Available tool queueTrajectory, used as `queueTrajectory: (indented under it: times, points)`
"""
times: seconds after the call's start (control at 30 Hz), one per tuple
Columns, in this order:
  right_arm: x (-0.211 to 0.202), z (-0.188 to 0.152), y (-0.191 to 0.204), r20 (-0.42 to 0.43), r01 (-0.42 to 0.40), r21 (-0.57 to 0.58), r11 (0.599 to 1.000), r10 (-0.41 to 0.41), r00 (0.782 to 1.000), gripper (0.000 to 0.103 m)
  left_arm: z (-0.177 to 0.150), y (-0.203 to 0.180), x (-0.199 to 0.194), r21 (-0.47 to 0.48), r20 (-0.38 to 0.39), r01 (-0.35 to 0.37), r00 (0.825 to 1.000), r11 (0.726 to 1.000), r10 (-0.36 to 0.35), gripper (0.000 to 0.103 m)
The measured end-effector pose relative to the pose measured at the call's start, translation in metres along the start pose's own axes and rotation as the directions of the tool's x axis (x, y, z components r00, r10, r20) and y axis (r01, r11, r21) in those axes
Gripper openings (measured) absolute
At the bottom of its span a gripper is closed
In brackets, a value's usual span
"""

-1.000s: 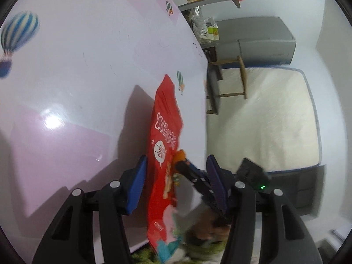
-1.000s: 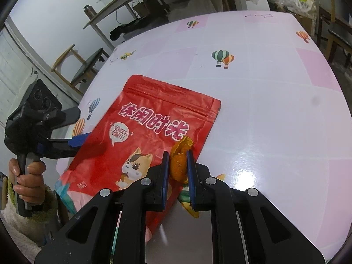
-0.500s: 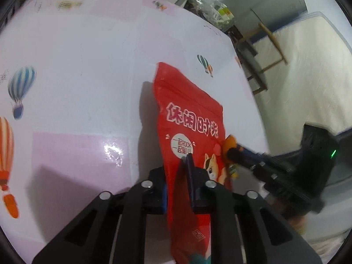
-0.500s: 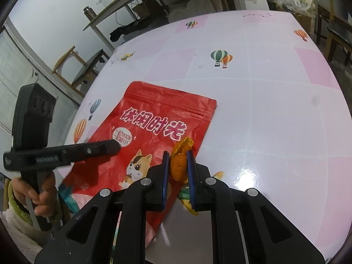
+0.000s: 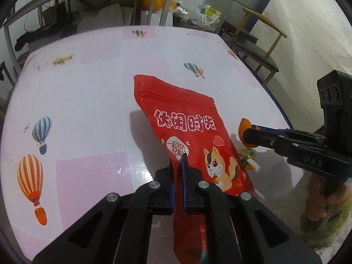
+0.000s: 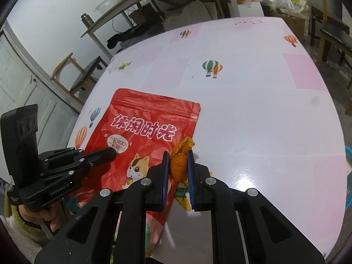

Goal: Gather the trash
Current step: 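Lift the red snack bag with the left tool while the right tool holds the orange peel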

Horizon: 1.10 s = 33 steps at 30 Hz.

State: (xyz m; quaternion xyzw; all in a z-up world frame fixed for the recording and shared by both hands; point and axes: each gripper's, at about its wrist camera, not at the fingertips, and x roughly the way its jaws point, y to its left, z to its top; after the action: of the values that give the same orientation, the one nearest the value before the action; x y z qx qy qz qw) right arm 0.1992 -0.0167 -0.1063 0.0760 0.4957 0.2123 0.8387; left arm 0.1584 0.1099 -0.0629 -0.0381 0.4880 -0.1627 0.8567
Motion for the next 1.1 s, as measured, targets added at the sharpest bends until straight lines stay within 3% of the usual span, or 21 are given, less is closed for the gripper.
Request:
queueTrajectory:
  times: [1.1]
  points:
    - [-0.009, -0.001, 0.0, 0.02, 0.009, 0.005, 1.0, -0.009, 1.0, 0.014, -0.003, -0.014, -0.029, 0.059, 0.087, -0.034, 0.996, 0.998, 0.029, 0.001]
